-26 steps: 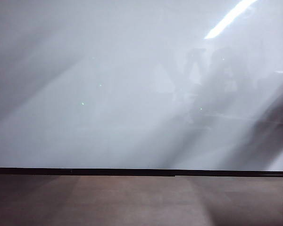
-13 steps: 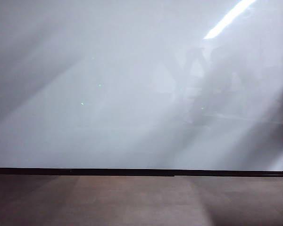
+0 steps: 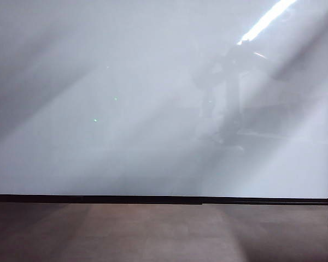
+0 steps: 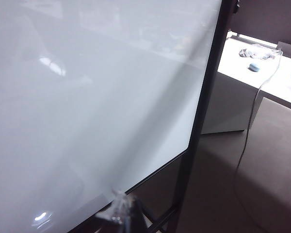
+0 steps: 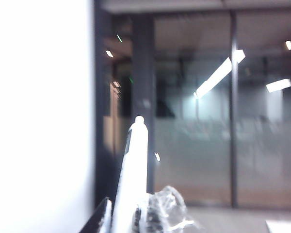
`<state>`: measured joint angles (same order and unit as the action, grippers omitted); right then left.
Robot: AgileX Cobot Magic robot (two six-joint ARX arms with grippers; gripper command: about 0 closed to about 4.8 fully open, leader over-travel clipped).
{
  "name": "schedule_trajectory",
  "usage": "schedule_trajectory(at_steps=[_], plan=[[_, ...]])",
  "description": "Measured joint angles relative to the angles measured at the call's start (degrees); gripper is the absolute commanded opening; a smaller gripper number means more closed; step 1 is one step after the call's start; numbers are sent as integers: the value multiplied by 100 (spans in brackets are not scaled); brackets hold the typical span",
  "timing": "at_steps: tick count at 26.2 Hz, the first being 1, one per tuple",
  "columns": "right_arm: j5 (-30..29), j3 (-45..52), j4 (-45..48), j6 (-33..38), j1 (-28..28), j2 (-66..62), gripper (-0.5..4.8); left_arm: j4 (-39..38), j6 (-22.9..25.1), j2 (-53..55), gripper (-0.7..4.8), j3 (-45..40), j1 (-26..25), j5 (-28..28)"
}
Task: Reach to the right to find the marker pen, pick it up, and write the number 3 on the whiteboard.
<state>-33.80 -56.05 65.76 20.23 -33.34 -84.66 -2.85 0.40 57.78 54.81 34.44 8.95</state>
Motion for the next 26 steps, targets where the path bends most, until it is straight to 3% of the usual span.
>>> schedule_trajectory(at_steps=[6, 10, 19, 26], plan=[[-649, 0, -398, 809, 74, 1322, 48, 0, 0, 0, -5, 0, 0, 0], [-734, 0, -400, 1285, 413, 1670, 48, -2, 0, 0, -5, 0, 0, 2], [-621, 4, -662, 1397, 2243, 1840, 44, -4, 0, 0, -5, 0, 0, 0], [-160, 4, -2004, 632, 3674, 1794, 38, 0, 0, -2, -5, 0, 2, 2]])
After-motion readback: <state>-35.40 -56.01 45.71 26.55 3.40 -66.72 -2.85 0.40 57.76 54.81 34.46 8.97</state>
